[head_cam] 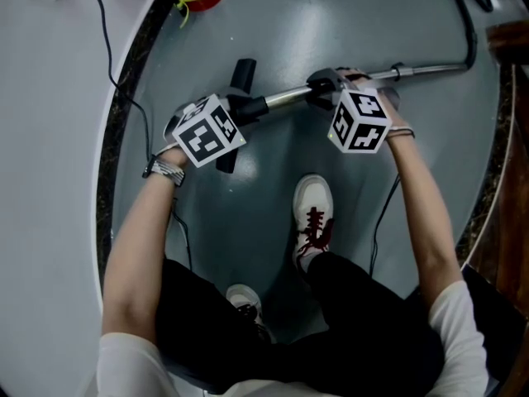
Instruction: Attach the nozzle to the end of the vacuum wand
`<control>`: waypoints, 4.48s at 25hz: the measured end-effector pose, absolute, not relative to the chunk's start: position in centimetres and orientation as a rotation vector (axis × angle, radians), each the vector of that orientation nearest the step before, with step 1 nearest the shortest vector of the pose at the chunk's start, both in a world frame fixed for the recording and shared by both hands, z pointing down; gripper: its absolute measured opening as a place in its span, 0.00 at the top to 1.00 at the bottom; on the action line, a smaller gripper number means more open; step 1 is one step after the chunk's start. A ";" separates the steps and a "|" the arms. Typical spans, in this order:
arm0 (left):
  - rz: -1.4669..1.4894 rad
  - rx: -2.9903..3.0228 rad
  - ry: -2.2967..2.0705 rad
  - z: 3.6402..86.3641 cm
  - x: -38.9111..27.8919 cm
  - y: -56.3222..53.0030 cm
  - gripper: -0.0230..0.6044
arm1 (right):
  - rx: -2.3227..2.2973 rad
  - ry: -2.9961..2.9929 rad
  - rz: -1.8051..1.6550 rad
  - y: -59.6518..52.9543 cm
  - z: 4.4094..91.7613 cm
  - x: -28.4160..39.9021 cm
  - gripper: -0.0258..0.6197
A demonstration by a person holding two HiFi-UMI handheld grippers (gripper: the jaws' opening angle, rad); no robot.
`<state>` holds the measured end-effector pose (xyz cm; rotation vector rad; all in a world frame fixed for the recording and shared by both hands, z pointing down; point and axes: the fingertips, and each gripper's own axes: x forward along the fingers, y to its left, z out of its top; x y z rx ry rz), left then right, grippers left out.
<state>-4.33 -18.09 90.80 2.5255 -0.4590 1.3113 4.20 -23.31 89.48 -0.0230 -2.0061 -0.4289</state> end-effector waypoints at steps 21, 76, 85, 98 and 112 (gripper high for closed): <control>1.347 2.521 -0.430 90.2 -5.0 -17.4 0.67 | -0.034 -1.950 -0.462 -22.4 90.2 3.5 0.72; 1.506 2.598 -0.520 89.8 -4.7 -17.4 0.67 | -0.015 -1.918 -0.559 -21.8 89.6 2.7 0.73; 1.666 2.667 -0.616 89.2 -4.7 -18.1 0.67 | -0.002 -1.922 -0.549 -22.2 89.5 2.5 0.73; 1.391 2.592 -0.645 89.4 -4.7 -18.3 0.67 | 0.027 -1.958 -0.537 -22.5 88.6 2.3 0.72; 1.487 2.605 -0.687 88.7 -4.7 -18.7 0.67 | 0.061 -1.967 -0.550 -22.7 88.1 2.1 0.72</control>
